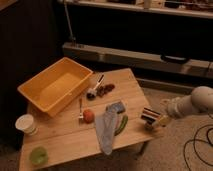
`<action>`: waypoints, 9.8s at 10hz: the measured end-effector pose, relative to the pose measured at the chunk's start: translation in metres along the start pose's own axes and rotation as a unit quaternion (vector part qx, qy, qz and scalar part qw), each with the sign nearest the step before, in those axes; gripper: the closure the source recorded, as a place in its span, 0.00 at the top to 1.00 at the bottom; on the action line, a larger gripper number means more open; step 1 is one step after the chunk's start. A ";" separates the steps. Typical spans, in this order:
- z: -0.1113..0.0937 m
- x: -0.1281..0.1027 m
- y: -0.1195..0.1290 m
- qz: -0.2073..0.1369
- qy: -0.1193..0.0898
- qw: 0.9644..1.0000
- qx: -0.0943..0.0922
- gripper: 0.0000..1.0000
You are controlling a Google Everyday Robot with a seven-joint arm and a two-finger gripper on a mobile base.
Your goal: Place sponge in plastic cup
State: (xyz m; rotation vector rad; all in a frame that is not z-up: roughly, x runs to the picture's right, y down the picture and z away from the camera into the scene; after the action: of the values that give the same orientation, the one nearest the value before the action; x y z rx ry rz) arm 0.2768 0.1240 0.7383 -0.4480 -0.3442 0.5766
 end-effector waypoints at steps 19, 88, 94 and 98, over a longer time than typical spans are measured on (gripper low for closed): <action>0.000 0.000 0.000 0.000 0.000 1.000 0.000 0.80; 0.053 -0.312 0.021 -0.430 0.017 0.899 -0.074 0.00; 0.060 -0.392 0.172 -0.548 -0.080 0.823 -0.129 0.00; 0.061 -0.405 0.197 -0.569 -0.095 0.804 -0.142 0.00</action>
State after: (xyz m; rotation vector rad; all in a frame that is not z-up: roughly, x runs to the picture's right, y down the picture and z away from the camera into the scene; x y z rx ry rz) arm -0.1551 0.0521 0.6173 -0.3866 -0.8123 -0.6323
